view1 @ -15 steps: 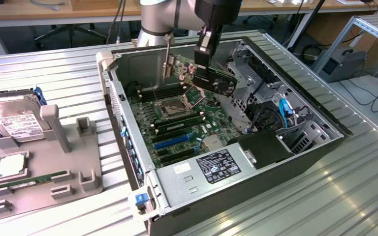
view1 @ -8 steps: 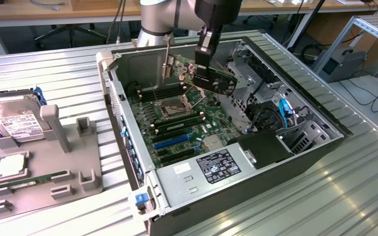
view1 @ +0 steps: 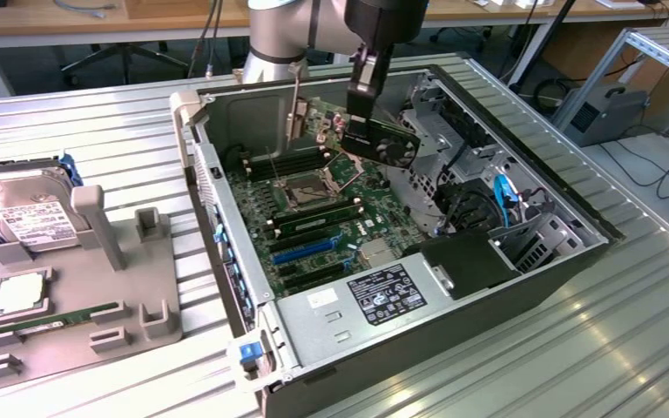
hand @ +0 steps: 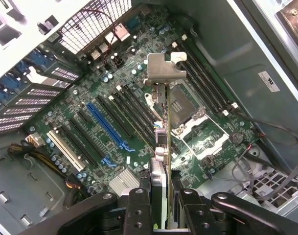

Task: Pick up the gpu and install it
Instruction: 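Insert the gpu into the slot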

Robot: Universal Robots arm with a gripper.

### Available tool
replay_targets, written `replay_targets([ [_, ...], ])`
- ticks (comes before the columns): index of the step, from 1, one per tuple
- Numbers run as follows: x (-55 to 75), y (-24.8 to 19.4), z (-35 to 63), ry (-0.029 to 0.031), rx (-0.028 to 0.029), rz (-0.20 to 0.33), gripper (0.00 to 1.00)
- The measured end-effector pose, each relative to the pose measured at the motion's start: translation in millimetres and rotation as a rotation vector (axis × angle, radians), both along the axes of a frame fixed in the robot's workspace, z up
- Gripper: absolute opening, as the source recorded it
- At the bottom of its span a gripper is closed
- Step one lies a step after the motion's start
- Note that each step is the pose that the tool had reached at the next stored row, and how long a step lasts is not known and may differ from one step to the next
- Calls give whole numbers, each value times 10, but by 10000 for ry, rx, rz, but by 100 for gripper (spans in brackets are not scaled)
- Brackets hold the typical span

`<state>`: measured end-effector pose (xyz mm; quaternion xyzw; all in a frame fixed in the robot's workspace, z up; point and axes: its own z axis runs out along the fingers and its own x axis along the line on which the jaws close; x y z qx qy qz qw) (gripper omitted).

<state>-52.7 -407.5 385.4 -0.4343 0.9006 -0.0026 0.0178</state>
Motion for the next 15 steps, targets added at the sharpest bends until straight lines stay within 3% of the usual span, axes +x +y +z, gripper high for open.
replay_targets([
  [15, 0, 0, 0, 0, 0, 546, 27],
])
